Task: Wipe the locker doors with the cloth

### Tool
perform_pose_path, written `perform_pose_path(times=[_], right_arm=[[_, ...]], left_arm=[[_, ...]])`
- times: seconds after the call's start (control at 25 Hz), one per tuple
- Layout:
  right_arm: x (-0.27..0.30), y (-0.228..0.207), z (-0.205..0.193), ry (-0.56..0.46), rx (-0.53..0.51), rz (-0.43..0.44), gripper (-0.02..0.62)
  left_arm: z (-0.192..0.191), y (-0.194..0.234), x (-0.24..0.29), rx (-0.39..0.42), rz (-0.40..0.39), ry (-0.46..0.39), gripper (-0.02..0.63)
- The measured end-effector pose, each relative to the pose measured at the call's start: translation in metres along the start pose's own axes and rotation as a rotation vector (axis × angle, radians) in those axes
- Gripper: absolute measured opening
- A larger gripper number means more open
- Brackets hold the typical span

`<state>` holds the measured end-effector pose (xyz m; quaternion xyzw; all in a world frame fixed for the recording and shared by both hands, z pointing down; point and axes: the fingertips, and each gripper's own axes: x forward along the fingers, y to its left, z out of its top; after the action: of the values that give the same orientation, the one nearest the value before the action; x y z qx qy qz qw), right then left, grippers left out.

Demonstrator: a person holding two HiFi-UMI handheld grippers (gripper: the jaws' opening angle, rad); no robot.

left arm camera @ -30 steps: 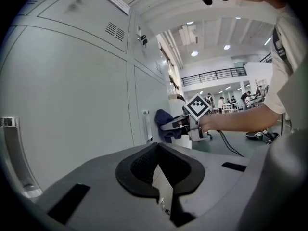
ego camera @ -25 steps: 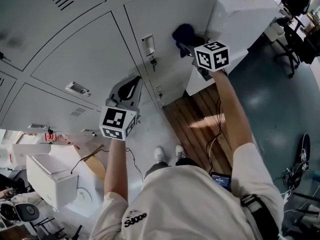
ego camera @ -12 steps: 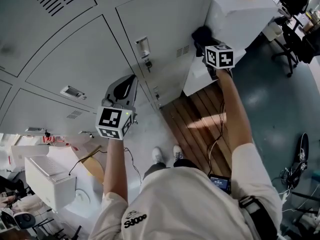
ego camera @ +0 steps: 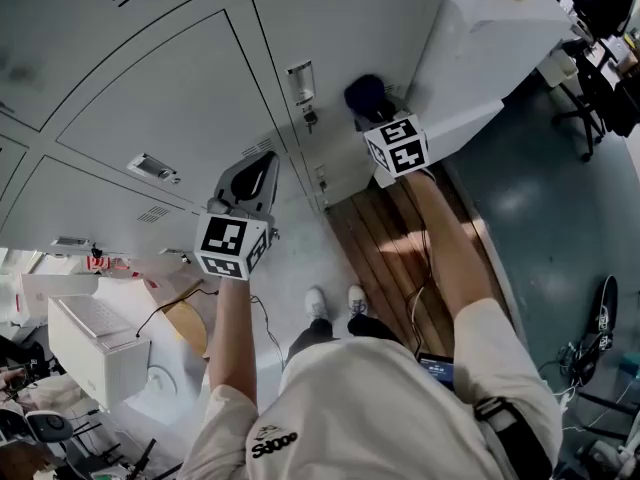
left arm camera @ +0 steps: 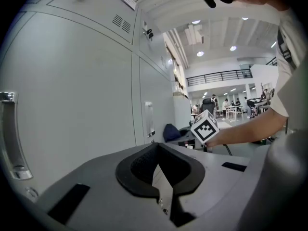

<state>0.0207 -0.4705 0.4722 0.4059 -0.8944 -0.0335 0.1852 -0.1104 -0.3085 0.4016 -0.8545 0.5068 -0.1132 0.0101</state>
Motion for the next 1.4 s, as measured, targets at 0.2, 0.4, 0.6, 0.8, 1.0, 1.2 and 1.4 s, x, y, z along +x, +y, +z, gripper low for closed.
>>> perform_pose_path(times=[0.2,0.4,0.6,0.8,1.0,1.2,1.4], right_arm=[[0.017,0.070,0.005,-0.019,0.029,0.115,0.106],[0.027,0.113,0.002,-0.028,0.072,0.206,0.106],[0.039,0.153,-0.012,-0.011,-0.026,0.313,0.106],[0.043,0.138,-0.035,-0.009,-0.094,0.368,0.106],[0.041,0.064,-0.085,0.037,-0.086,0.223,0.104],[0.033,-0.022,-0.112,0.070,0.031,0.040,0.104],[0.018,-0.078,-0.123,0.147,0.100,-0.113,0.104]], left_arm=[[-0.009,0.001,-0.015,0.000,0.015,0.018,0.018],[-0.019,0.003,-0.029,-0.008,0.034,0.040,0.018],[-0.032,0.005,-0.032,-0.015,0.042,0.065,0.018],[-0.035,0.003,-0.028,-0.015,0.041,0.072,0.018],[-0.044,-0.002,-0.016,-0.017,0.023,0.091,0.018],[-0.046,-0.008,-0.001,-0.017,0.000,0.098,0.017],[-0.043,-0.016,0.012,-0.015,-0.024,0.092,0.018]])
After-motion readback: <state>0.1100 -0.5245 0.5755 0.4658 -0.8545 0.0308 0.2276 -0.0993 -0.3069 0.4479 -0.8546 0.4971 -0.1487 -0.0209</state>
